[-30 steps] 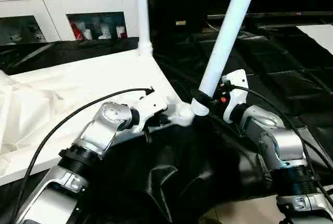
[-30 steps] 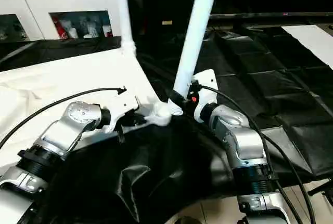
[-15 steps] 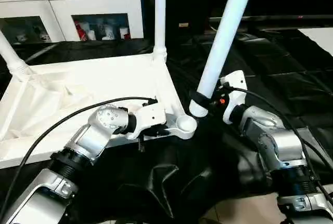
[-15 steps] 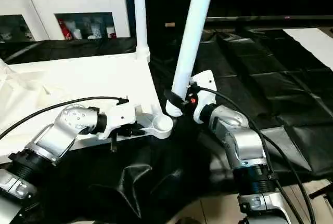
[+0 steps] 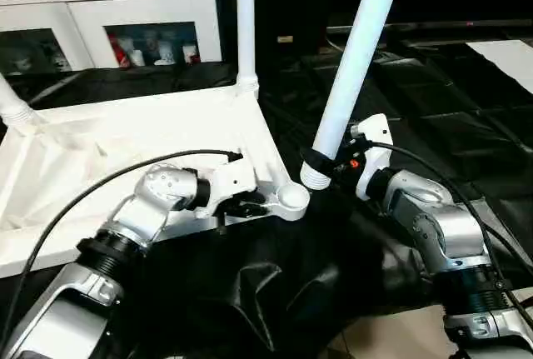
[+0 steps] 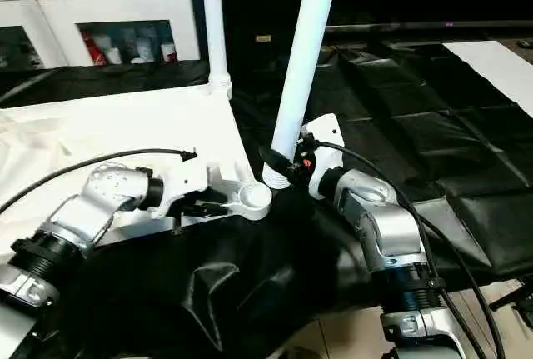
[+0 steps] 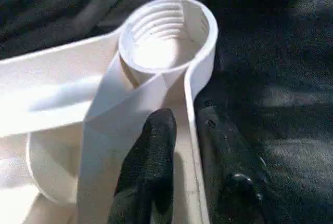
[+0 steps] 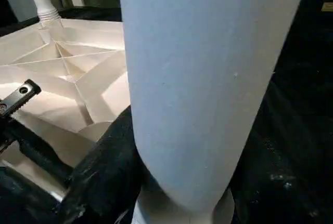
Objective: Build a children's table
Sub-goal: Rotate table base, then insert table leg to table base
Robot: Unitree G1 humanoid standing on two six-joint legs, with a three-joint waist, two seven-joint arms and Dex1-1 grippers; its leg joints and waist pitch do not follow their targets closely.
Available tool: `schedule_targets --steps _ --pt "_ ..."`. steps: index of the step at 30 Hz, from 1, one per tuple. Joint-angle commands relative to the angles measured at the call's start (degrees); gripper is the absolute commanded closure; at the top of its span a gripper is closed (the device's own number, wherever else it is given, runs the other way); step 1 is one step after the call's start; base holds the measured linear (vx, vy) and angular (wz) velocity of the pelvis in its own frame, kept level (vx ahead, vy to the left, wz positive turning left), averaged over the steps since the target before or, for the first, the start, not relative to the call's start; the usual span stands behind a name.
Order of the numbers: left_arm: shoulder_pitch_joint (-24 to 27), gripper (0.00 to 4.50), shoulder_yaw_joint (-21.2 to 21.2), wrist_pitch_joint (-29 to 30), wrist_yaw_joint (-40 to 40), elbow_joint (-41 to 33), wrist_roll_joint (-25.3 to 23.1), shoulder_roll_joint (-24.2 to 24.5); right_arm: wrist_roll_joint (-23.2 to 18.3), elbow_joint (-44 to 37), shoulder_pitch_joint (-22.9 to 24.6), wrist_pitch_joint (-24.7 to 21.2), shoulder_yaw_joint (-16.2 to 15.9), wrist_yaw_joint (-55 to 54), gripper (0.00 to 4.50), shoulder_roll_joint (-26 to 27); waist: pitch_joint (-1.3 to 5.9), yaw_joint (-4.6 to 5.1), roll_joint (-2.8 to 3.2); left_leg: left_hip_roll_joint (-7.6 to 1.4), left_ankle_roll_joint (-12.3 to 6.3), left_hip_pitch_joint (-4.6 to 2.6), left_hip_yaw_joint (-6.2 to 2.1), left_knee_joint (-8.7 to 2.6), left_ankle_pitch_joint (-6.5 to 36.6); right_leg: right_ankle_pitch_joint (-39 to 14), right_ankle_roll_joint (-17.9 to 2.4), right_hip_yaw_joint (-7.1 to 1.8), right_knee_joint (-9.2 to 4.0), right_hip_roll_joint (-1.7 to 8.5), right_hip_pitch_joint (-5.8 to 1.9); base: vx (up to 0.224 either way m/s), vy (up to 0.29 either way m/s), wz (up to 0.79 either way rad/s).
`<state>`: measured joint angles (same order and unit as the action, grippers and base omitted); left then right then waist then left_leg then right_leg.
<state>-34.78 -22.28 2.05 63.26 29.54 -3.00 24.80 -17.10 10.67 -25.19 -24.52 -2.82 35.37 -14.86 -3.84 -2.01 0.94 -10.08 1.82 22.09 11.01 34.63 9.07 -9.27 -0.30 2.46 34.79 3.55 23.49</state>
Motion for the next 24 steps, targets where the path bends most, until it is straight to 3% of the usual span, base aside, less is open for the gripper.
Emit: schedule_targets --steps 1,5,14,24 --pt "-0.9 3.57 0.9 -0.2 1.2 0.8 0.7 1.0 0.1 -1.1 -0.1 0.2 -0.4 0.5 2.6 -0.5 4.39 -0.17 -0.17 -2.38 0.97 -1.55 -1.64 -4.04 18.9 -23.8 -9.3 -2.19 -5.13 4.2 -1.99 0.0 0.0 0.0" --pt "-0.6 3.57 1.3 0.9 2.6 0.4 1.5 1.3 0.2 -1.1 -0.1 0.1 -0.4 0.9 2.6 -0.5 4.36 -0.18 -0.26 -2.48 0.98 -1.63 -1.52 -4.03 18.7 -22.6 -10.1 -2.28 -4.96 4.15 -1.95 0.0 0.0 0.0" --pt "-0.3 4.32 3.3 0.6 3.7 1.5 4.4 0.3 0.3 -0.8 -0.5 0.0 -0.6 1.4 2.6 -0.5 4.3 -0.26 -0.3 -2.47 0.87 -1.56 -1.48 -4.0 18.2 -22.9 -10.3 -2.28 -4.95 4.29 -2.11 0.0 0.0 0.0" --pt "0.3 4.5 2.5 0.4 4.9 1.7 3.7 0.7 0.2 -1.2 -0.5 -0.5 -1.4 2.4 2.6 -0.3 4.01 -0.24 -0.52 -2.47 1.23 -1.83 -1.71 -4.07 20.3 -29.6 -7.8 -2.14 -5.64 4.38 -1.64 0.0 0.0 0.0"
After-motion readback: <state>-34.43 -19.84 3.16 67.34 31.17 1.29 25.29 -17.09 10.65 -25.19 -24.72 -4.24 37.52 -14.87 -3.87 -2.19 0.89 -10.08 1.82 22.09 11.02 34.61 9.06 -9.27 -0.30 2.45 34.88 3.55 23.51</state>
